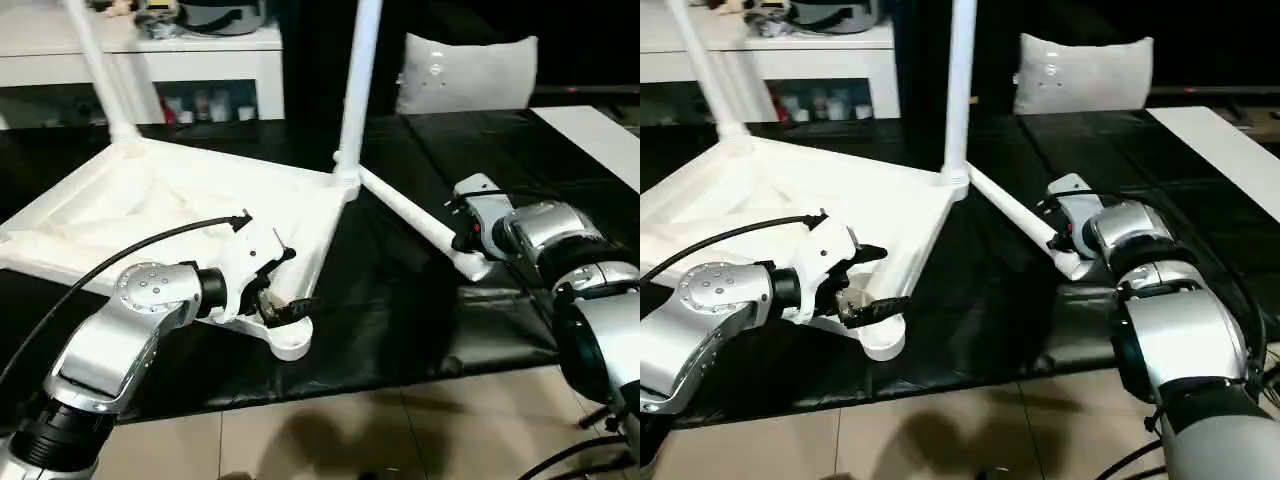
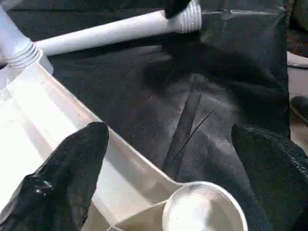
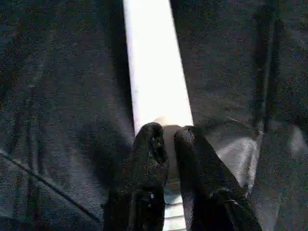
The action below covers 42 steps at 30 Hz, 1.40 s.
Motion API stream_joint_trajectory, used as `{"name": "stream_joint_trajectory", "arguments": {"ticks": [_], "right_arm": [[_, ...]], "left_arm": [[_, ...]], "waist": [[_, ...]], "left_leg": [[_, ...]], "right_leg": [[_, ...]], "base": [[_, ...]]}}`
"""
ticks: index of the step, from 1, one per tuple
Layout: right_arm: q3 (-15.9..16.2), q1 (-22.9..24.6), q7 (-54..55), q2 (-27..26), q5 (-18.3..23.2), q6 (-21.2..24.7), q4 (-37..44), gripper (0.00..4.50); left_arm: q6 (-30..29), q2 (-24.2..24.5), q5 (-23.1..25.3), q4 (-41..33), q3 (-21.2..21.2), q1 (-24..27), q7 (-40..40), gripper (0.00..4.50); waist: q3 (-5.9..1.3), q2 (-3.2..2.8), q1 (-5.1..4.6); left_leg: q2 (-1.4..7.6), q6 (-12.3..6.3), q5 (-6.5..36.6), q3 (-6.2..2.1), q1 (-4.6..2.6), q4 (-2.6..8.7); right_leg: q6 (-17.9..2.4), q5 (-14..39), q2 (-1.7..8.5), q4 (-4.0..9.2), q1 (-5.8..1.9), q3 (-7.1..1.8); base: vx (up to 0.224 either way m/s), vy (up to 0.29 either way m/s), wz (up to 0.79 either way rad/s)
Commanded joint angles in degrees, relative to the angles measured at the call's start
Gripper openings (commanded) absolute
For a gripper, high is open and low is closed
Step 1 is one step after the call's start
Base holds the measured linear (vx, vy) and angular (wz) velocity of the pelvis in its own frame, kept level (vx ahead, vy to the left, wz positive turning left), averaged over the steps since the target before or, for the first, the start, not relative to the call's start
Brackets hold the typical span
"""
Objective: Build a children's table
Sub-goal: Pick table leg
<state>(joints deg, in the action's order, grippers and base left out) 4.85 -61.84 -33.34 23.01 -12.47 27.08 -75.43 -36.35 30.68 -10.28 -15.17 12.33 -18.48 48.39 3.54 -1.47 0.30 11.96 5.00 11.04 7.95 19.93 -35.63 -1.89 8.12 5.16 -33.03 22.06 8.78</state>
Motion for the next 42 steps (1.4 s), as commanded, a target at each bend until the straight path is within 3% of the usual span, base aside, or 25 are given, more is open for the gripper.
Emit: {"name": "stream_joint_trajectory", "arguments": {"ticks": [1, 8, 14, 19, 23, 24, 25, 28, 33, 34, 37, 41, 42], "right_arm": [[-2.41, 2.02, 2.81, -0.44, 2.03, 0.93, -2.23, 0.70], [-1.39, 1.73, 2.58, 0.05, 0.65, 0.30, -2.26, 1.34], [-1.14, 1.79, 3.29, 0.40, -0.10, -0.38, -2.44, 1.98], [-0.99, 2.21, 2.95, 0.59, -0.42, -0.84, -2.56, 2.42], [-0.43, 2.50, 2.22, 0.49, -1.15, -1.23, -2.63, 2.75], [-0.43, 2.50, 2.22, 0.49, -1.15, -1.23, -2.63, 2.86], [-0.18, 2.53, 1.79, 0.46, -1.53, -1.35, -2.67, 2.91], [0.15, 2.36, 1.12, 0.39, -1.92, -1.39, -2.74, 3.20], [0.83, 1.71, -0.85, 0.46, -2.49, 1.44, -3.13, 3.20], [0.92, 1.36, -2.10, 0.53, -2.50, 2.26, -3.26, 2.95], [2.44, 0.94, -5.08, 0.63, -3.70, 2.60, -3.44, 2.86], [3.01, 0.88, -6.06, 0.65, -4.13, 2.95, -3.55, 2.68], [2.90, 0.87, -6.03, 0.58, -4.14, 3.10, -3.53, 2.67]], "left_arm": [[-0.01, 0.34, 0.19, 0.17, 0.42, -0.31, 0.03, 4.50], [-0.31, 1.31, -0.17, -0.16, 0.06, 0.07, 0.26, 4.50], [-1.06, 1.41, -0.81, -1.06, -0.21, 0.38, 0.15, 4.50], [-2.76, 2.67, -1.94, -3.65, -1.20, 2.44, 0.19, 4.50], [-3.92, 3.43, -2.36, -5.34, -1.76, 3.86, 0.09, 4.50], [-3.92, 3.43, -2.36, -5.34, -1.76, 3.86, 0.09, 4.50], [-4.63, 3.75, -2.71, -6.35, -2.05, 4.53, -0.12, 4.50], [-5.55, 4.21, -3.36, -7.73, -2.50, 5.41, -0.40, 4.50], [-6.80, 4.91, -4.12, -9.42, -3.02, 6.32, -0.84, 4.50], [-7.18, 4.99, -4.29, -9.82, -3.15, 6.42, -0.99, 4.50], [-7.50, 4.90, -4.49, -10.06, -3.35, 6.29, -1.09, 4.50], [-7.64, 4.87, -4.83, -10.28, -3.32, 6.24, -1.36, 4.50], [-7.76, 4.87, -4.98, -10.31, -3.22, 6.14, -1.53, 4.50]], "waist": [[-2.93, -0.77, -0.77], [-3.04, -0.96, -1.25], [-3.30, -0.71, -1.07], [-3.58, -0.48, -0.33], [-3.89, 0.00, 0.44], [-3.65, -0.17, 0.59], [-3.67, 0.22, 0.66], [-3.50, 0.19, 1.06], [-3.30, 0.50, 1.56], [-3.26, 0.47, 1.59], [-3.37, 0.80, 1.63], [-3.38, 0.74, 1.72], [-3.42, 1.06, 1.70]], "left_leg": [[0.32, 0.17, 32.96, -0.56, -1.58, 3.98], [0.31, 0.19, 31.49, -0.70, -0.79, 4.05], [0.62, -0.03, 28.67, -0.59, 0.02, 4.41], [0.87, -0.50, 23.81, -0.17, 0.64, 4.49], [0.83, -0.86, 19.14, 0.28, 1.34, 4.31], [0.79, -0.96, 19.44, 0.48, 1.13, 4.17], [0.83, -0.90, 19.76, 0.51, 1.12, 4.14], [0.84, -0.77, 20.17, 0.49, 0.95, 4.12], [0.87, -0.67, 20.55, 0.49, 0.83, 4.21], [0.88, -0.59, 20.66, 0.45, 0.88, 4.24], [0.93, -0.64, 20.19, 0.50, 0.98, 4.20], [0.95, -0.51, 19.54, 0.44, 1.04, 4.24], [0.98, -0.60, 19.08, 0.45, 1.10, 4.25]], "right_leg": [[-2.48, 37.17, 2.76, 6.08, -0.97, -0.52], [-3.13, 36.84, 3.16, 5.58, -1.23, -0.84], [-6.28, 32.27, 3.34, 4.50, -1.64, -1.88], [-9.23, 27.13, 3.43, 3.42, -1.89, -2.74], [-10.14, 24.41, 3.28, 2.70, -1.94, -3.21], [-10.10, 25.50, 3.27, 2.98, -1.63, -3.18], [-9.79, 26.61, 3.36, 3.03, -1.71, -3.15], [-8.70, 29.03, 3.41, 3.26, -1.51, -3.09], [-7.84, 30.17, 3.28, 3.38, -1.39, -3.06], [-7.44, 30.72, 3.30, 3.42, -1.38, -3.04], [-7.44, 30.38, 3.31, 3.39, -1.39, -3.08], [-7.52, 29.82, 3.40, 3.28, -1.45, -3.20], [-7.61, 29.55, 3.42, 3.21, -1.51, -3.23]], "base": [[0.000, 0.000, 0.00], [0.000, 0.000, 0.00], [0.000, 0.000, 0.00], [0.000, 0.000, 0.00], [0.000, 0.000, 0.00], [0.000, 0.000, 0.00], [0.000, 0.000, 0.00], [0.000, 0.000, 0.00], [0.000, 0.000, 0.00], [0.000, 0.000, 0.00], [0.000, 0.000, 0.00], [0.000, 0.000, 0.00], [0.000, 0.000, 0.00]]}}
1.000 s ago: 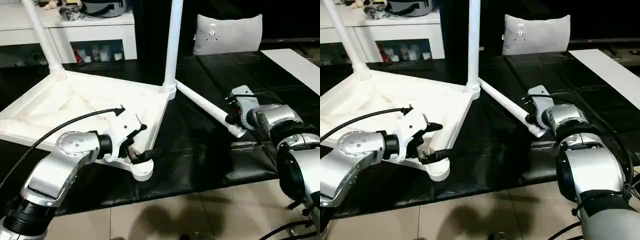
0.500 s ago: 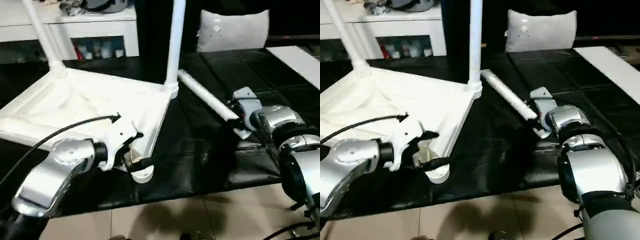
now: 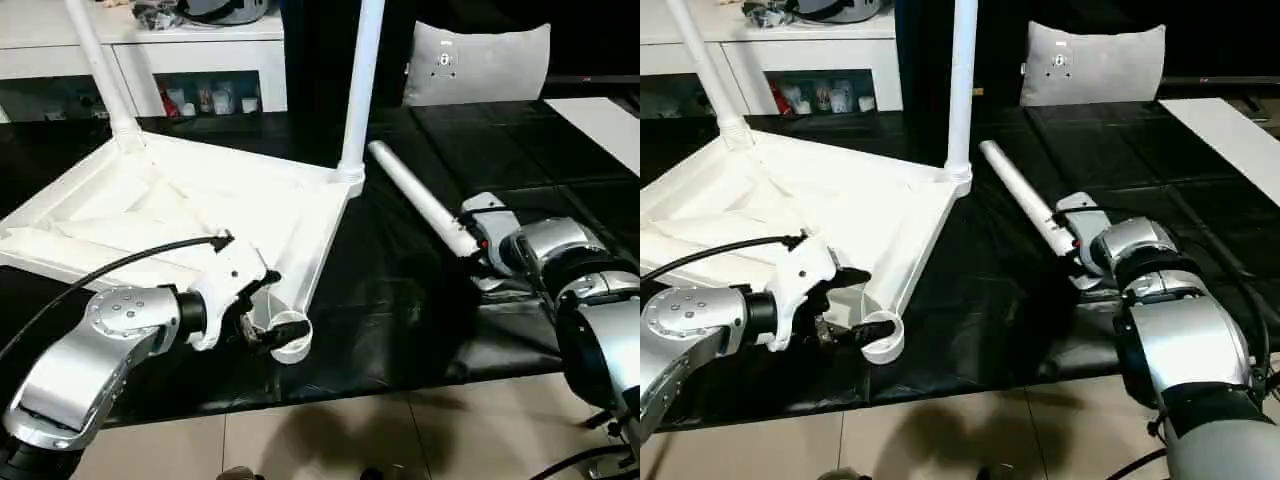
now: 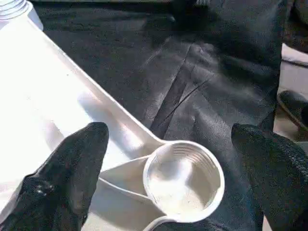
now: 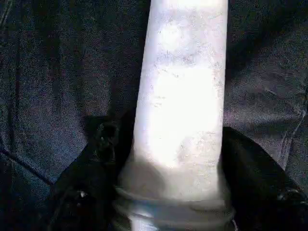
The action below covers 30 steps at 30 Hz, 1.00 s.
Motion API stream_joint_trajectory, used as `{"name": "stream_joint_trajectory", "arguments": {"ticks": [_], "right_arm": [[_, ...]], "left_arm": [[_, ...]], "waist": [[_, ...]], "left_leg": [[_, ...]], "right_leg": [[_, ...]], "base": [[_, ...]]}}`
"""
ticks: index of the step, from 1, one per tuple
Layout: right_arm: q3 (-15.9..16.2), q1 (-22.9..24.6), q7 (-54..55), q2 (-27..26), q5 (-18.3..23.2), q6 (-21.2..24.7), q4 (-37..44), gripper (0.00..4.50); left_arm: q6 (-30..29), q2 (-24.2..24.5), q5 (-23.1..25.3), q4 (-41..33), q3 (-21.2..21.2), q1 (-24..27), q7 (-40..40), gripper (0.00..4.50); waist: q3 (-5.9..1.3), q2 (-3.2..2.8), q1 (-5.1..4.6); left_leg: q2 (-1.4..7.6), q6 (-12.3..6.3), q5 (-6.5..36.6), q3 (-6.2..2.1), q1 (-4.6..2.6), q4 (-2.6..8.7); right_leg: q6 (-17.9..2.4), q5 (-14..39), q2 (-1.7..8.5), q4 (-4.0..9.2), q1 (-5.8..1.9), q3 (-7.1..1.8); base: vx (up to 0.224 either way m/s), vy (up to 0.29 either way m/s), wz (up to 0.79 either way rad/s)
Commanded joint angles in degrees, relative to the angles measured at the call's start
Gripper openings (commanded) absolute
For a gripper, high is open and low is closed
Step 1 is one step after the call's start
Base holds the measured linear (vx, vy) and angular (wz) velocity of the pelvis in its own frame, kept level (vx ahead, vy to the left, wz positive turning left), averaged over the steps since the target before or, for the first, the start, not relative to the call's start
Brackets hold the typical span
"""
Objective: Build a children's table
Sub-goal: Pick table leg
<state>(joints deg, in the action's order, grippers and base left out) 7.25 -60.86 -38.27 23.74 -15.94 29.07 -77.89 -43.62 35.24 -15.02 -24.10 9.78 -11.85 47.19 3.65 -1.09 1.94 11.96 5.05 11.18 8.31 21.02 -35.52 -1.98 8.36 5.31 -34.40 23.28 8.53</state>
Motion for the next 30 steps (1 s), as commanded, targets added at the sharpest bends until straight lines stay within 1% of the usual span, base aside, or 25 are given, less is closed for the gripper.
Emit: {"name": "stream_joint_trajectory", "arguments": {"ticks": [1, 4, 7, 8, 9, 10, 11, 12, 14, 15, 16, 17, 18, 19, 20, 21, 22, 23, 24, 25, 26, 27, 28, 29, 30], "right_arm": [[0.41, -0.04, -1.06, -0.22, -0.71, 1.37, -0.99, 2.67], [0.02, 0.15, -0.64, -0.28, -0.45, 1.60, -0.87, 2.67], [-3.02, 0.05, 2.64, -0.01, 2.19, 1.17, -0.52, 2.66], [-5.61, -0.28, 5.44, 0.26, 4.33, 0.52, -0.24, 2.66], [-6.27, -0.36, 6.14, 0.34, 4.89, 0.33, -0.17, 2.66], [-8.92, -0.81, 8.31, 0.52, 7.18, -0.43, 0.13, 2.66], [-10.20, -1.05, 9.17, 0.58, 8.28, -0.80, 0.29, 2.66], [-12.55, -1.42, 10.47, 0.73, 10.38, -2.01, 0.63, 2.66], [-18.48, -1.70, 13.37, 0.86, 15.56, -8.70, 1.85, 2.66], [-20.59, -1.74, 13.45, 1.02, 17.57, -10.53, 2.61, 2.66], [-21.96, -1.77, 13.43, 1.15, 18.89, -11.54, 3.13, 2.65], [-22.51, -1.75, 13.31, 1.14, 19.44, -11.85, 3.42, 2.65], [-26.51, -1.56, 12.33, 0.99, 23.50, -14.22, 5.65, 2.65], [-27.94, -1.46, 12.11, 0.80, 24.93, -15.14, 6.47, 2.64], [-30.43, -0.80, 9.45, 0.10, 27.91, -16.58, 9.12, 2.57], [-31.90, -0.32, 7.55, -0.39, 29.74, -17.39, 10.88, 2.43], [-33.16, 0.16, 5.97, -0.93, 31.45, -17.73, 12.54, 2.22], [-34.72, 1.76, 4.64, -2.17, 33.88, -16.48, 16.47, 2.22], [-35.48, 2.70, 4.31, -3.04, 35.41, -15.83, 18.62, 2.19], [-35.02, 4.54, 4.25, -4.14, 35.76, -15.70, 21.31, 2.05], [-34.36, 5.92, 4.27, -4.96, 35.84, -15.54, 22.95, 2.05], [-31.43, 9.17, 4.26, -6.31, 34.23, -15.26, 25.90, 1.91], [-30.24, 10.46, 4.34, -6.67, 33.36, -15.08, 26.58, 1.80], [-29.55, 11.22, 4.45, -6.90, 32.87, -15.21, 26.84, 1.74], [-28.83, 12.14, 5.51, -7.00, 31.84, -15.73, 26.66, 1.69]], "left_arm": [[-0.68, 0.25, -0.26, -1.40, -0.55, -0.55, -0.51, 4.50], [-0.84, 0.07, -0.22, -1.18, -0.38, -0.76, -0.79, 4.50], [0.12, -1.34, -0.06, 0.14, -0.91, -1.43, -2.58, 4.50], [1.28, -2.64, 0.36, 0.83, -1.37, -1.72, -4.08, 4.50], [1.57, -2.99, 0.48, 0.95, -1.51, -1.76, -4.51, 4.50], [2.63, -4.58, 1.11, 2.04, -2.01, -2.26, -6.43, 4.50], [3.10, -5.40, 1.43, 2.72, -2.25, -2.59, -7.46, 4.50], [4.19, -6.85, 1.92, 3.89, -2.62, -3.11, -9.11, 4.50], [6.78, -10.01, 2.41, 6.41, -3.30, -4.37, -12.07, 4.50], [7.62, -11.61, 2.34, 7.26, -3.63, -5.03, -13.40, 4.50], [8.17, -12.71, 2.28, 7.80, -3.86, -5.46, -14.34, 4.50], [8.42, -13.13, 2.26, 8.07, -3.94, -5.71, -14.65, 4.50], [10.11, -16.07, 2.10, 10.09, -4.50, -7.60, -16.78, 4.50], [10.79, -16.99, 2.01, 11.03, -4.65, -8.39, -17.45, 4.50], [11.49, -18.67, 1.56, 12.32, -5.18, -9.89, -18.54, 4.50], [11.84, -19.68, 1.26, 13.08, -5.53, -10.82, -19.18, 4.50], [12.16, -20.70, 1.02, 13.80, -6.00, -11.65, -19.81, 4.50], [12.61, -22.49, 0.07, 14.95, -7.13, -13.18, -20.81, 4.50], [13.17, -23.61, -0.55, 16.07, -7.93, -14.28, -21.43, 4.50], [13.69, -24.71, -0.95, 17.42, -8.70, -15.57, -22.31, 4.50], [14.08, -25.29, -1.05, 18.49, -9.06, -16.45, -22.88, 4.50], [14.67, -25.14, -0.01, 20.33, -8.30, -17.39, -22.98, 4.50], [14.88, -24.76, 0.62, 20.76, -7.65, -17.47, -22.70, 4.50], [15.26, -24.63, 1.11, 21.37, -7.28, -17.64, -22.50, 4.50], [15.44, -24.44, 1.50, 21.63, -6.90, -17.55, -22.27, 4.50]], "waist": [[-3.55, 0.57, 0.11], [-3.56, 0.63, 0.09], [-3.62, 0.76, 0.06], [-3.59, 0.84, 0.03], [-3.72, 0.85, 0.03], [-3.89, 0.99, -0.01], [-3.86, 1.00, -0.02], [-3.84, 1.04, -0.13], [-3.96, 0.74, -0.19], [-4.25, 0.30, -0.06], [-4.25, 0.74, -0.16], [-4.27, 0.79, -0.13], [-4.30, 0.21, -0.16], [-4.72, 0.55, -0.16], [-4.73, 0.41, 0.01], [-4.87, 0.60, 0.03], [-4.71, 0.66, 0.10], [-4.82, -0.19, 0.26], [-4.75, 0.15, 0.17], [-4.81, -0.59, 0.24], [-4.95, -0.78, 0.16], [-4.96, -0.90, 0.24], [-4.90, -0.65, 0.17], [-4.97, -0.62, 0.13], [-5.00, -0.48, 0.06]], "left_leg": [[0.99, -0.63, 18.64, 0.10, 0.02, 4.14], [1.01, -0.53, 18.46, 0.14, 0.00, 4.16], [0.99, -0.41, 17.89, 0.19, -0.12, 4.11], [0.99, -0.40, 17.81, 0.23, -0.18, 4.11], [0.94, -0.29, 17.46, 0.24, -0.30, 4.05], [0.92, -0.41, 16.59, 0.30, -0.12, 4.01], [0.92, -0.57, 16.34, 0.36, -0.07, 4.03], [0.78, -0.69, 16.39, 0.47, -0.16, 3.94], [0.71, -0.93, 16.32, 0.61, -0.12, 3.80], [0.67, -1.15, 15.59, 0.56, -0.09, 3.70], [0.67, -1.68, 14.93, 0.67, 0.15, 3.68], [0.66, -1.98, 14.74, 0.70, 0.17, 3.71], [0.64, -2.04, 14.43, 0.67, 0.24, 3.63], [0.58, -2.89, 12.89, 0.85, 0.30, 3.46], [0.54, -3.47, 12.14, 0.91, 0.44, 3.46], [0.61, -4.31, 11.17, 0.96, 0.56, 3.33], [0.66, -5.11, 10.50, 0.99, 0.66, 3.43], [0.69, -5.23, 10.31, 0.86, 0.57, 3.37], [0.68, -5.59, 9.97, 1.06, 0.61, 3.36], [0.62, -5.75, 9.17, 0.96, 0.45, 3.37], [0.67, -5.55, 9.42, 0.85, 0.40, 3.37], [0.48, -5.44, 9.48, 0.82, 0.44, 3.42], [0.48, -5.10, 10.09, 0.77, 0.45, 3.50], [0.50, -4.82, 10.57, 0.77, 0.29, 3.56], [0.39, -4.64, 10.59, 0.81, 0.39, 3.49]], "right_leg": [[-7.69, 28.96, 3.29, 4.52, -2.74, -3.02], [-7.97, 28.28, 3.25, 4.45, -2.75, -3.07], [-7.94, 28.13, 3.32, 4.48, -2.76, -3.13], [-7.93, 28.14, 3.32, 4.60, -2.69, -3.14], [-7.99, 27.58, 3.32, 4.58, -2.74, -3.10], [-8.33, 25.97, 3.24, 4.31, -2.83, -3.17], [-8.38, 25.52, 3.21, 4.37, -2.84, -3.17], [-8.10, 25.61, 3.03, 4.49, -2.72, -3.11], [-7.41, 25.80, 3.18, 4.73, -2.77, -3.02], [-7.45, 24.76, 3.16, 4.39, -2.90, -2.99], [-7.73, 23.73, 3.01, 4.39, -2.91, -2.95], [-7.94, 23.41, 2.97, 4.38, -2.94, -2.93], [-8.33, 22.73, 2.96, 4.18, -2.97, -2.96], [-8.69, 19.97, 2.72, 4.05, -3.17, -3.01], [-9.06, 18.90, 2.73, 4.07, -3.20, -3.03], [-9.60, 17.10, 2.67, 3.78, -3.27, -3.06], [-10.12, 16.31, 2.63, 3.83, -3.28, -3.04], [-10.53, 15.85, 2.68, 3.66, -3.35, -2.98], [-10.27, 15.34, 2.58, 4.07, -3.32, -3.04], [-10.44, 14.26, 2.45, 4.25, -3.28, -2.93], [-10.78, 13.97, 2.46, 3.98, -3.33, -2.90], [-10.53, 14.39, 2.39, 4.14, -3.45, -2.79], [-9.68, 15.97, 2.41, 4.41, -3.47, -2.70], [-9.52, 17.05, 2.45, 4.51, -3.52, -2.66], [-9.31, 17.91, 2.55, 4.64, -3.60, -2.64]], "base": [[0.000, 0.000, 0.00], [0.000, 0.000, 0.00], [0.000, 0.000, 0.00], [0.000, 0.000, 0.00], [0.000, 0.000, 0.00], [0.000, 0.000, 0.00], [0.000, 0.000, 0.00], [0.000, 0.000, 0.00], [0.000, 0.000, 0.00], [0.000, 0.000, 0.00], [0.000, 0.000, 0.00], [0.000, 0.000, 0.00], [0.000, 0.000, 0.00], [0.000, 0.000, 0.00], [0.000, 0.000, 0.00], [0.000, 0.000, 0.00], [0.000, 0.000, 0.00], [0.000, 0.000, 0.00], [0.000, 0.000, 0.00], [0.000, 0.000, 0.00], [0.000, 0.000, 0.00], [0.000, 0.000, 0.00], [0.000, 0.000, 0.00], [0.000, 0.000, 0.00], [0.000, 0.000, 0.00]]}}
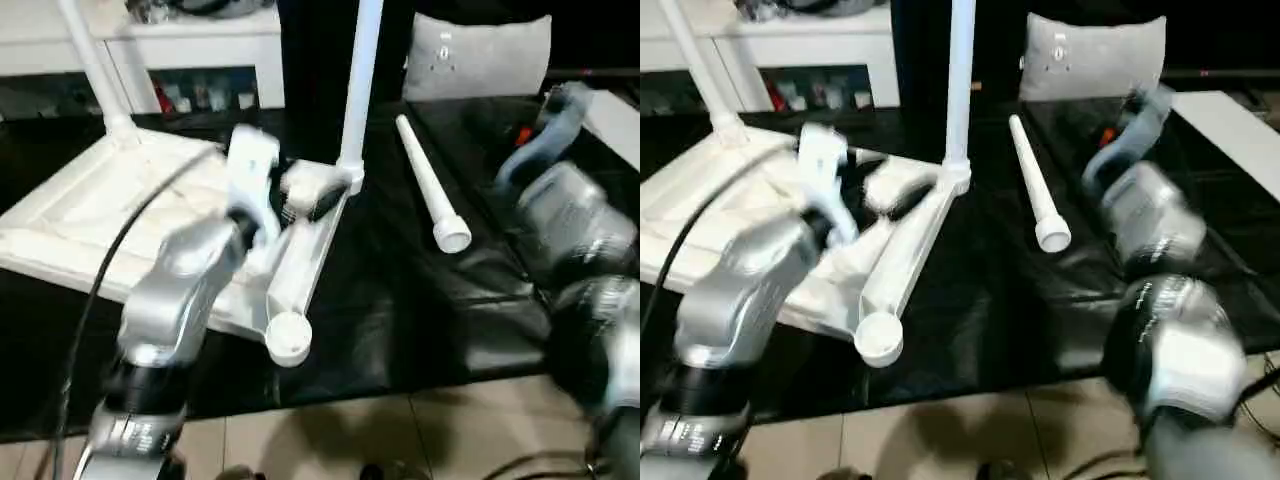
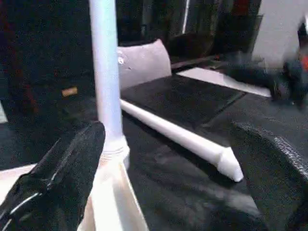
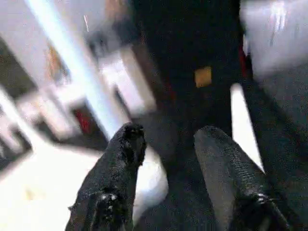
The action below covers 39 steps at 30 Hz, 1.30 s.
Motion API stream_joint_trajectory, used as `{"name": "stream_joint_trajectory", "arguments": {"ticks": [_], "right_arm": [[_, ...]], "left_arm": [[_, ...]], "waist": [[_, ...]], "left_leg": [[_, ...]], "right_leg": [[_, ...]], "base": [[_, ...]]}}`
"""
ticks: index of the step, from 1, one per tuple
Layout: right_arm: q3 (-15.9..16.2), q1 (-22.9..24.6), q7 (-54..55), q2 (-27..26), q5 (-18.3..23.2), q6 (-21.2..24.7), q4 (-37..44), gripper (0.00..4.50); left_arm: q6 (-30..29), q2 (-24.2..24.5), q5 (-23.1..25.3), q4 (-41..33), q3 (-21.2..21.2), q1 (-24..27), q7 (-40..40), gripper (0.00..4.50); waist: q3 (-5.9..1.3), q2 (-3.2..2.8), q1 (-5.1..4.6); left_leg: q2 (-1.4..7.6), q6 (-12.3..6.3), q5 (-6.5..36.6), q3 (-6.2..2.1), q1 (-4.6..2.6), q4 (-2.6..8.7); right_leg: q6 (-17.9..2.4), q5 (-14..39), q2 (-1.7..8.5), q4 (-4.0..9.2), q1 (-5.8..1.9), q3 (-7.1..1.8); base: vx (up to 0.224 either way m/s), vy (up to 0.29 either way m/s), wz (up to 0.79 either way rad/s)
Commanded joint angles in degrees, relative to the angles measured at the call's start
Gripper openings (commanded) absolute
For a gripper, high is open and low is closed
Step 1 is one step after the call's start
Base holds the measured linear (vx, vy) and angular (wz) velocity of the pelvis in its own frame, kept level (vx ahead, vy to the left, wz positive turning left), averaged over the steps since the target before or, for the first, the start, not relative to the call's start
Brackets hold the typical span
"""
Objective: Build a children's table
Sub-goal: Pick table leg
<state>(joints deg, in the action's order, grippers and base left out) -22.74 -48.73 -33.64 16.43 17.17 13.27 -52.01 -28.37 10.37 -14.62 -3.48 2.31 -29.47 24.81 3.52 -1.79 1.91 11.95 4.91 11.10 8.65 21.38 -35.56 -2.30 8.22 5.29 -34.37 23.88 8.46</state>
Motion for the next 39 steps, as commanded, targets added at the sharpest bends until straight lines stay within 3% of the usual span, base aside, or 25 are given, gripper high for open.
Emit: {"name": "stream_joint_trajectory", "arguments": {"ticks": [1, 3, 4, 5, 6, 9, 12, 13, 17, 20, 22, 26, 27, 28, 29, 30, 31, 32, 33, 34, 35, 36, 37, 38, 39], "right_arm": [[1.97, 1.30, 2.37, 0.12, -2.57, -0.88, 1.13, 1.60], [2.79, 2.56, 3.60, -0.08, -3.71, -0.93, 2.32, 1.60], [2.62, 6.04, 5.56, -1.52, -3.12, 1.47, 9.03, 1.77], [2.64, 6.65, 5.99, -1.77, -3.08, 1.86, 10.23, 1.87], [4.34, 11.40, 7.82, -3.09, -3.79, 3.39, 19.01, 1.95], [8.36, 17.50, 10.35, -3.69, -7.76, 2.80, 29.35, 2.20], [10.43, 23.17, 15.34, -5.96, -12.65, -2.13, 38.07, 2.47], [11.17, 24.77, 18.26, -6.32, -15.48, -3.88, 39.84, 2.47], [10.84, 33.67, 18.55, -10.06, -8.47, 6.94, 54.65, 2.90], [12.77, 39.16, 18.74, -11.81, -7.45, 8.72, 60.60, 3.10], [14.22, 41.70, 18.67, -12.58, -8.36, 6.71, 62.04, 3.31], [14.61, 42.56, 19.32, -12.85, -9.14, 5.45, 62.07, 3.66], [14.73, 42.61, 19.29, -12.58, -9.20, 6.06, 62.53, 3.66], [14.98, 42.52, 19.38, -11.87, -10.08, 6.19, 62.80, 3.75], [15.23, 42.55, 18.91, -11.31, -10.13, 6.14, 63.01, 3.99], [15.32, 42.57, 18.71, -11.11, -10.10, 6.11, 63.08, 3.99], [15.53, 42.77, 18.81, -10.48, -10.26, 6.23, 63.39, 4.03], [15.34, 42.88, 19.07, -10.16, -9.96, 6.50, 63.43, 4.08], [15.30, 42.89, 19.15, -10.12, -9.94, 6.52, 63.41, 4.17], [14.99, 42.82, 19.55, -9.96, -9.94, 6.63, 63.04, 4.29], [14.94, 42.81, 19.60, -9.98, -9.92, 6.63, 62.99, 4.38], [14.66, 42.73, 19.92, -10.09, -9.86, 6.59, 62.74, 4.38], [14.39, 42.67, 20.28, -10.26, -9.70, 7.08, 62.65, 4.47], [14.37, 42.65, 20.40, -10.27, -9.57, 7.43, 62.70, 4.47], [14.40, 42.65, 20.56, -10.23, -9.58, 7.78, 62.84, 4.47]], "left_arm": [[0.50, 0.63, 1.48, 1.32, 0.97, 0.25, 0.44, 4.50], [0.76, 1.28, 1.96, 1.17, 1.64, 0.72, 1.16, 4.50], [1.63, 2.50, 3.61, 0.94, 2.38, 2.27, 1.36, 4.50], [1.73, 2.67, 3.86, 0.90, 2.43, 2.54, 1.29, 4.50], [2.17, 2.97, 4.97, 0.99, 1.80, 4.31, -0.81, 4.50], [3.67, 2.05, 4.85, 1.16, -0.25, 6.92, -3.67, 4.50], [3.63, 2.23, 7.15, -0.48, -0.97, 11.96, -7.27, 4.50], [5.01, 2.06, 7.64, -1.35, -1.30, 13.45, -7.89, 4.50], [7.66, -0.36, 7.90, -5.51, -4.82, 18.48, -12.71, 4.50], [9.84, -0.93, 8.33, -6.42, -5.73, 19.86, -14.59, 4.50], [10.44, -1.61, 7.86, -6.79, -6.05, 20.31, -15.42, 4.50], [10.44, -1.91, 8.21, -7.05, -5.72, 20.53, -15.81, 4.50], [10.48, -2.08, 8.40, -7.16, -5.67, 20.62, -15.94, 4.50], [10.53, -2.29, 8.72, -7.25, -5.52, 20.67, -16.09, 4.50], [10.67, -2.34, 8.97, -7.28, -5.30, 20.75, -16.08, 4.50], [10.74, -2.35, 9.06, -7.27, -5.19, 20.78, -16.09, 4.50], [11.06, -2.37, 9.29, -7.28, -4.84, 20.92, -16.15, 4.50], [11.35, -2.41, 9.48, -7.29, -4.52, 21.05, -16.23, 4.50], [11.39, -2.42, 9.49, -7.30, -4.49, 21.07, -16.24, 4.50], [11.47, -2.51, 9.57, -7.28, -4.38, 21.09, -16.32, 4.50], [11.47, -2.51, 9.57, -7.27, -4.39, 21.09, -16.32, 4.50], [11.48, -2.51, 9.57, -7.20, -4.41, 21.09, -16.31, 4.50], [11.51, -2.52, 9.57, -7.14, -4.45, 21.11, -16.28, 4.50], [11.52, -2.54, 9.58, -7.08, -4.48, 21.11, -16.29, 4.50], [11.52, -2.55, 9.59, -7.01, -4.49, 21.09, -16.28, 4.50]], "waist": [[-5.03, 0.66, 0.15], [-4.90, 0.44, 0.35], [-4.78, 0.69, 0.22], [-4.54, 0.76, 0.33], [-4.47, 1.29, 0.13], [-4.54, 1.40, 0.18], [-4.30, 1.21, -0.07], [-4.29, 1.52, -0.34], [-3.79, 2.00, -0.34], [-3.65, 1.97, -0.35], [-3.59, 2.70, -0.72], [-2.82, 2.41, -2.06], [-2.18, 2.31, -2.91], [-1.50, 1.94, -3.71], [-1.14, 1.86, -3.98], [-0.14, 1.28, -2.13], [-0.78, 2.18, -0.21], [-0.86, 4.08, -1.32], [-1.14, 6.26, -1.05], [-2.01, 5.45, 1.42], [-2.43, 6.24, 1.83], [-3.26, 5.13, 2.57], [-3.41, 4.32, 1.44], [-4.05, 3.58, 1.13], [-4.73, 3.36, 0.09]], "left_leg": [[0.41, -4.02, 9.72, 0.50, 0.15, 3.46], [0.46, -4.00, 9.18, 0.49, 0.10, 3.50], [0.47, -3.96, 9.63, 0.55, 0.10, 3.56], [0.45, -3.87, 10.50, 0.55, -0.13, 3.69], [0.42, -3.63, 10.19, 0.50, 0.13, 3.83], [0.49, -3.03, 9.89, 0.61, -0.11, 3.93], [0.49, -2.40, 11.69, 0.49, -0.28, 4.19], [0.42, -2.48, 11.81, 0.54, -0.17, 4.21], [0.52, -2.79, 14.92, 0.47, -0.63, 4.53], [0.69, -2.08, 17.94, 0.04, -0.78, 5.08], [0.74, -1.63, 19.91, -0.10, -1.01, 5.35], [0.78, -0.25, 31.21, -0.93, -3.05, 5.71], [1.16, -0.37, 36.31, -1.21, -4.35, 6.05], [2.20, -0.29, 42.56, -1.77, -5.45, 7.03], [3.30, -0.23, 46.73, -2.02, -5.37, 8.52], [6.81, 0.26, 54.48, -1.57, -0.61, 14.50], [6.62, -1.68, 53.56, 0.46, -3.26, 13.66], [5.22, -1.66, 50.52, 0.42, -5.73, 10.27], [1.44, -0.36, 43.83, 0.93, -7.61, 4.90], [-1.20, -3.87, 14.73, 0.67, -3.15, -2.75], [-1.08, -4.64, 11.60, -0.29, -0.11, -2.46], [-0.44, -4.13, 7.32, -0.29, -0.70, 1.16], [0.03, -4.55, 4.45, -0.82, -1.62, 4.05], [0.31, -4.72, 3.40, -1.19, -2.65, 4.49], [1.01, -8.14, 0.87, -2.23, -5.38, 4.68]], "right_leg": [[-8.71, 18.69, 2.65, 4.53, -4.19, -2.67], [-8.46, 19.34, 2.74, 4.50, -4.05, -2.65], [-8.13, 20.34, 2.70, 4.65, -4.01, -2.62], [-6.50, 22.52, 2.71, 4.93, -3.83, -2.64], [-5.01, 24.01, 2.57, 5.02, -4.00, -2.57], [-3.11, 25.09, 2.61, 5.42, -3.62, -2.64], [-1.29, 28.01, 2.69, 5.90, -3.22, -2.53], [-1.09, 28.18, 2.61, 5.96, -3.22, -2.54], [0.50, 30.44, 2.45, 6.69, -2.72, -2.59], [2.47, 32.25, 2.47, 7.37, -2.78, -2.22], [3.27, 33.21, 2.61, 7.89, -2.95, -2.04], [5.53, 41.21, 2.25, 9.19, -3.31, -0.56], [5.74, 42.01, 1.59, 10.00, -3.27, 0.37], [5.27, 40.83, 0.79, 9.63, -4.03, 1.47], [4.61, 38.38, 0.01, 8.18, -4.97, 1.87], [1.41, 24.29, 0.14, -5.06, -9.39, -1.01], [0.44, 18.84, 0.41, -6.95, -7.50, -3.75], [1.24, 29.74, 1.42, -3.77, -5.61, -6.31], [3.52, 48.18, 2.18, 4.06, -2.73, -7.01], [4.26, 67.93, 8.73, 9.22, -6.09, -12.41], [2.92, 61.94, 8.42, 7.81, -8.68, -12.95], [-1.04, 44.84, 4.97, 5.74, -8.87, -10.72], [-4.23, 25.46, 1.03, 3.00, -7.98, -7.60], [-5.44, 18.30, 0.27, 2.06, -7.94, -6.85], [-8.40, 6.68, -0.11, 0.43, -6.60, -6.18]], "base": [[0.000, 0.000, 0.00], [0.000, 0.000, 0.00], [0.000, 0.000, 0.00], [0.000, 0.000, 0.00], [0.000, 0.000, 0.00], [0.000, 0.000, 0.00], [0.000, 0.000, 0.00], [0.000, 0.000, 0.00], [0.000, 0.000, 0.00], [0.000, 0.000, 0.00], [0.000, 0.000, 0.00], [0.000, 0.000, 0.00], [0.000, 0.000, 0.00], [0.000, 0.000, 0.00], [0.000, 0.000, 0.00], [0.000, 0.000, 0.00], [0.000, 0.000, 0.00], [0.081, -0.098, 0.04], [0.138, -0.114, -0.12], [0.138, -0.114, -0.12], [0.130, -0.061, -0.10], [0.141, -0.029, 0.04], [0.141, -0.029, 0.04], [0.113, -0.010, 0.08], [0.148, 0.009, 0.04]]}}
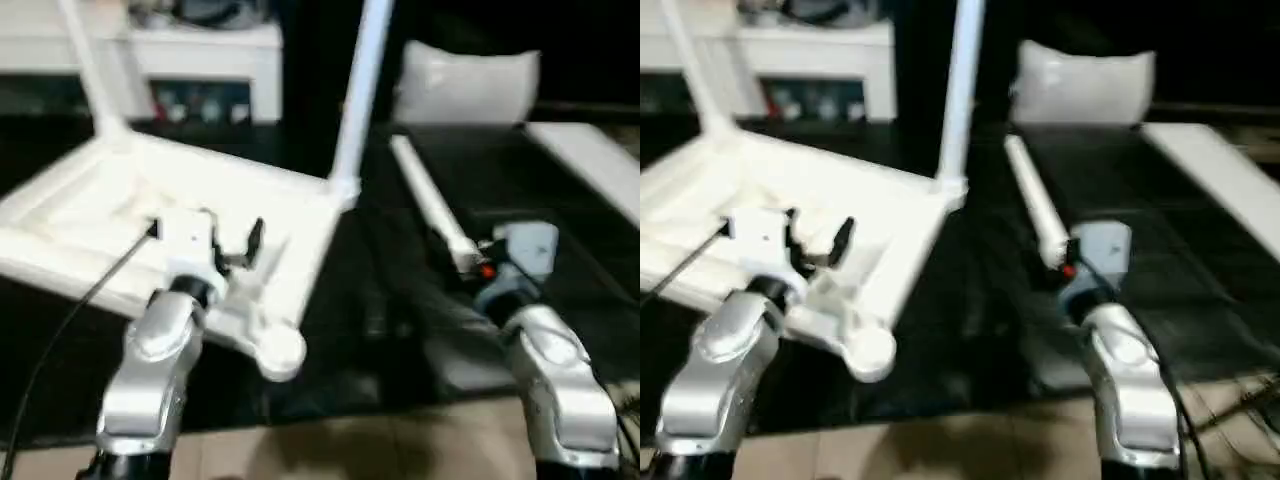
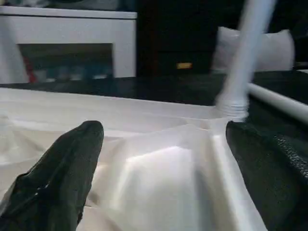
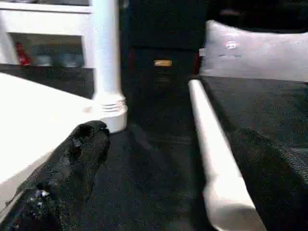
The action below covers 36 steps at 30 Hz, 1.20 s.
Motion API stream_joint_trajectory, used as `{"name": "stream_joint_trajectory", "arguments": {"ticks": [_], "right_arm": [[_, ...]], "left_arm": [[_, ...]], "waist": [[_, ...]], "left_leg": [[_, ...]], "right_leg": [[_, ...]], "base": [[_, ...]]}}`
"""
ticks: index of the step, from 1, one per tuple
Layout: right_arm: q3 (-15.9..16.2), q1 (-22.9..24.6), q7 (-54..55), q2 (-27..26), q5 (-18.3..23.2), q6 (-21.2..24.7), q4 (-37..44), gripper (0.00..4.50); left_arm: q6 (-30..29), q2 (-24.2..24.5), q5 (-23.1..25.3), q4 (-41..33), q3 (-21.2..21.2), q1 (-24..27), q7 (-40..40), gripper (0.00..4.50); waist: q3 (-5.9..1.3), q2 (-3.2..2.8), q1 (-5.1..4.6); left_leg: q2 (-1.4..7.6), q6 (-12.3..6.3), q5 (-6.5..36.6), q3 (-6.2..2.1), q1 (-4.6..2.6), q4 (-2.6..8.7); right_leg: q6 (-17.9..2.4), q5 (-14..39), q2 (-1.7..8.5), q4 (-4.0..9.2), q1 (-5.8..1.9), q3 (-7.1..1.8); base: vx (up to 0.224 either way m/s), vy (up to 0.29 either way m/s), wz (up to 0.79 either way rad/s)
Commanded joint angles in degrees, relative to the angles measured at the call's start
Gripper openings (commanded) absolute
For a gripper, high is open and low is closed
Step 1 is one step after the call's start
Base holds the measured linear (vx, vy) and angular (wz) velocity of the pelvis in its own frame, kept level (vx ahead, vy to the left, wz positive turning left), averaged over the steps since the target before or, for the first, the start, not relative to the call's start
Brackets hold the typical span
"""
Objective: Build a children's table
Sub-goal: Pick table leg
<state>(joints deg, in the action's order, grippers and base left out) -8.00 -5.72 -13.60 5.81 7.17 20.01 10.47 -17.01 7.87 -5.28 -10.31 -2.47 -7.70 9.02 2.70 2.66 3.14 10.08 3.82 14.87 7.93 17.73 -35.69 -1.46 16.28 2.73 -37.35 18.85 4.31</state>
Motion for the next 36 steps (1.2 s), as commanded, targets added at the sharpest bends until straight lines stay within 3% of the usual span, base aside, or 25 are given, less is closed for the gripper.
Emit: {"name": "stream_joint_trajectory", "arguments": {"ticks": [1, 2, 4, 7, 10, 11, 12, 13, 15, 16, 17, 19, 20, 21, 22, 23, 24, 26, 27, 28, 29, 31, 33, 34, 36], "right_arm": [[-0.31, -0.37, 0.61, 0.42, 0.39, 1.28, 0.48, 4.47], [-0.01, -0.28, 0.51, 0.62, 0.05, 0.93, 0.66, 4.47], [0.60, -0.10, 0.48, 1.16, -0.27, 0.46, 0.83, 4.47], [0.79, -0.06, 0.54, 1.10, 0.13, 0.81, 0.82, 4.47], [0.88, -0.33, 0.72, 1.17, -0.03, 1.67, 0.82, 4.47], [0.95, -0.70, 0.78, 1.51, -0.29, 2.37, 0.61, 4.47], [0.96, -0.71, 0.78, 1.52, -0.29, 2.38, 0.61, 4.47], [1.16, -0.98, 0.74, 1.95, -0.33, 2.75, 0.34, 4.47], [1.76, -1.18, 0.46, 2.66, -0.44, 2.86, 0.09, 4.47], [2.23, -1.26, 0.33, 3.14, -0.83, 3.01, -0.08, 4.47], [2.35, -1.28, 0.16, 3.15, -0.68, 3.08, -0.14, 4.47], [2.43, -1.30, 0.06, 3.09, -0.51, 3.11, -0.20, 4.47], [2.56, -1.34, 0.40, 2.79, -0.62, 3.05, -0.24, 4.47], [2.58, -1.34, 0.42, 2.77, -0.64, 3.05, -0.25, 4.47], [3.01, -1.37, 0.76, 2.80, -1.30, 2.76, -0.33, 4.47], [2.99, -1.38, 0.87, 2.72, -1.28, 2.79, -0.35, 4.47], [2.76, -1.41, 1.19, 2.41, -1.04, 2.96, -0.40, 4.47], [2.53, -1.50, 1.90, 2.17, -0.41, 3.39, -0.54, 4.47], [2.74, -1.52, 2.18, 2.46, -0.80, 3.59, -0.88, 4.47], [2.81, -1.52, 2.25, 2.55, -1.00, 3.65, -1.00, 4.47], [2.80, -1.49, 2.47, 2.57, -1.24, 3.72, -1.05, 4.47], [2.73, -1.51, 2.88, 2.55, -1.45, 4.33, -1.09, 4.47], [2.89, -1.57, 3.30, 2.86, -2.08, 5.00, -1.26, 4.47], [3.20, -1.94, 4.20, 3.60, -3.48, 6.50, -1.96, 4.47], [3.01, -3.34, 5.57, 4.86, -5.12, 9.29, -4.00, 4.47]], "left_arm": [[0.17, -0.06, 0.27, -0.11, 0.29, -0.73, -0.48, 4.50], [0.20, -0.04, 0.26, -0.06, 0.32, -0.74, -0.44, 4.50], [0.34, -0.08, 0.33, 0.01, 0.41, -0.69, -0.36, 4.50], [0.43, -0.01, 0.38, 0.12, 0.72, -0.67, -0.27, 4.50], [0.41, -0.02, 0.53, 0.31, 0.78, -0.79, -0.17, 4.50], [0.37, -0.03, 0.59, 0.39, 0.80, -0.89, -0.13, 4.50], [0.37, -0.03, 0.59, 0.39, 0.80, -0.89, -0.13, 4.50], [0.33, 0.03, 0.62, 0.47, 0.85, -0.98, -0.14, 4.50], [0.36, 0.10, 0.67, 0.52, 0.98, -1.05, -0.16, 4.50], [0.37, 0.14, 0.70, 0.54, 1.05, -1.07, -0.17, 4.50], [0.38, 0.21, 0.73, 0.51, 1.15, -1.03, -0.16, 4.50], [0.39, 0.27, 0.75, 0.48, 1.23, -0.98, -0.15, 4.50], [0.40, 0.41, 0.74, 0.55, 1.24, -1.00, -0.05, 4.50], [0.40, 0.41, 0.74, 0.55, 1.24, -1.00, -0.05, 4.50], [0.40, 0.46, 0.85, 0.62, 1.31, -1.01, 0.05, 4.50], [0.39, 0.47, 0.88, 0.62, 1.34, -1.03, 0.09, 4.50], [0.38, 0.49, 0.96, 0.61, 1.42, -1.05, 0.17, 4.50], [0.35, 0.61, 1.11, 0.66, 1.63, -1.14, 0.35, 4.50], [0.32, 0.88, 1.30, 0.75, 2.05, -1.23, 0.58, 4.50], [0.31, 0.97, 1.36, 0.78, 2.20, -1.26, 0.67, 4.50], [0.31, 1.07, 1.37, 0.81, 2.31, -1.32, 0.77, 4.50], [0.33, 1.24, 1.32, 0.90, 2.35, -1.42, 0.93, 4.50], [0.34, 1.31, 1.33, 0.96, 2.38, -1.45, 1.00, 4.50], [0.32, 1.51, 1.42, 1.01, 2.53, -1.56, 1.31, 4.50], [0.14, 2.03, 1.27, 1.01, 3.01, -1.84, 2.45, 4.50]], "waist": [[-4.24, -1.10, -1.58], [-4.29, -0.98, -1.63], [-4.14, 0.32, -0.66], [-4.24, -0.07, -0.35], [-4.71, -1.36, -3.22], [-4.14, -1.30, -4.27], [-3.77, -0.10, -4.35], [-3.81, 1.80, -2.59], [-3.64, 1.74, -0.68], [-3.22, 0.75, 0.05], [-2.88, 0.33, -0.13], [-3.32, -2.18, -1.84], [-4.05, -1.46, -2.47], [-4.35, -1.89, -2.03], [-4.45, -2.13, -4.11], [-4.52, -2.31, -4.87], [-4.22, -1.38, -4.80], [-2.88, -0.71, -4.40], [-2.61, 2.05, -3.20], [-2.88, 2.87, -0.92], [-2.89, 1.97, -0.20], [-1.87, 0.64, 0.07], [-1.50, -1.76, -0.58], [-1.49, -2.85, -2.14], [-3.54, -3.91, -4.05]], "left_leg": [[3.03, -12.62, -6.97, -2.03, -2.42, 4.56], [2.69, -15.16, -8.72, -1.88, -2.20, 4.20], [-1.10, -17.51, -8.53, 0.33, 3.07, 2.16], [-0.49, -14.63, -8.82, 0.00, 4.13, 2.18], [3.55, -21.54, -21.81, -4.39, -4.50, 3.32], [6.29, -27.17, -22.23, -6.54, -7.78, 3.44], [5.28, -27.43, -18.35, -5.18, -6.38, 2.79], [-2.53, -24.01, -12.48, -0.29, 2.00, -0.26], [-1.95, -17.62, -5.55, -0.51, 5.38, -2.53], [-0.89, -9.89, -6.03, -1.34, 7.09, -1.61], [-0.46, -8.51, -7.31, -1.29, 6.80, 0.01], [2.88, -9.13, -10.99, -3.17, 0.12, 3.47], [-0.50, -26.03, -21.84, -6.21, 2.00, 2.36], [-1.90, -32.55, -25.31, -7.36, -0.67, 1.44], [0.96, -39.44, -25.71, -13.05, -4.83, 2.90], [2.04, -42.08, -26.09, -15.76, -6.91, 3.25], [7.38, -37.69, -25.62, -14.42, -9.85, 2.47], [3.96, -31.81, -16.44, -9.60, -4.17, 4.54], [-2.38, -23.22, -3.10, -4.71, -0.29, 1.88], [-4.56, -16.48, 2.37, -3.48, 3.70, -3.93], [-3.59, -13.11, 1.64, -3.86, 4.88, -5.31], [-1.96, -5.56, -4.30, -3.44, 5.07, -2.55], [0.27, -4.51, -2.21, -2.64, 2.63, 2.53], [2.05, -4.07, 5.12, -4.13, 2.75, 5.79], [4.36, -7.80, 7.33, -7.79, -3.88, 6.39]], "right_leg": [[-11.98, -8.04, 2.72, 2.74, -1.42, -1.70], [-13.10, -10.02, 2.90, 2.68, -1.58, -1.81], [-15.65, -12.39, 3.78, 4.59, -6.24, -4.33], [-15.38, -12.85, 3.69, 4.48, -7.37, -4.44], [-11.05, -12.65, 1.29, 0.72, -0.56, -0.74], [-8.84, -4.43, 2.90, -0.02, 3.89, -0.76], [-9.18, -5.19, 4.90, 1.34, 2.70, -2.43], [-10.48, -13.24, 4.85, 3.92, -6.11, -6.39], [-14.03, -8.66, 8.12, 6.81, -9.12, -9.32], [-15.35, -10.57, 6.37, 6.37, -10.03, -7.60], [-14.51, -10.64, 5.04, 6.09, -9.40, -6.09], [-10.57, -9.04, 1.58, 3.06, -5.13, -1.55], [-5.56, -13.80, 0.72, 2.85, -7.46, 1.26], [-3.30, -12.48, 0.50, 3.26, -5.68, 1.89], [-2.41, -2.14, 0.21, -0.30, -0.92, 2.56], [-1.86, 4.33, 0.35, -1.69, 1.77, 1.92], [0.67, 8.00, 2.63, -4.29, 6.24, -1.25], [1.46, -1.02, 3.71, -2.31, 4.80, -3.49], [-0.25, 0.27, 5.25, 5.46, -0.35, -7.18], [-1.40, 13.09, 9.70, 8.66, -6.46, -12.61], [-3.61, 15.16, 11.23, 8.56, -7.91, -13.04], [-10.68, 14.56, 8.16, 9.05, -6.73, -8.95], [-12.25, 19.05, 5.76, 9.76, -5.63, -4.64], [-10.21, 16.56, 1.98, 7.13, -5.48, -2.42], [-8.86, 7.68, 0.69, 2.86, -1.67, -0.85]], "base": [[0.148, 0.009, 0.04], [0.137, 0.021, 0.04], [0.091, 0.029, 0.04], [0.089, 0.030, 0.05], [0.119, -0.011, 0.03], [0.110, -0.015, 0.09], [0.053, -0.023, 0.08], [0.053, -0.023, 0.08], [0.000, 0.000, 0.00], [0.000, 0.000, 0.00], [0.000, 0.000, 0.00], [0.115, -0.013, 0.00], [0.097, 0.003, 0.23], [0.055, 0.039, 0.54], [0.055, 0.039, 0.54], [0.082, 0.005, 0.62], [0.059, -0.053, 0.35], [0.040, -0.060, 0.23], [-0.005, -0.065, 0.09], [-0.005, -0.065, 0.09], [0.022, -0.082, 0.05], [0.041, -0.067, -0.07], [0.029, 0.020, -0.04], [0.059, 0.040, -0.07], [0.119, 0.058, 0.01]]}}
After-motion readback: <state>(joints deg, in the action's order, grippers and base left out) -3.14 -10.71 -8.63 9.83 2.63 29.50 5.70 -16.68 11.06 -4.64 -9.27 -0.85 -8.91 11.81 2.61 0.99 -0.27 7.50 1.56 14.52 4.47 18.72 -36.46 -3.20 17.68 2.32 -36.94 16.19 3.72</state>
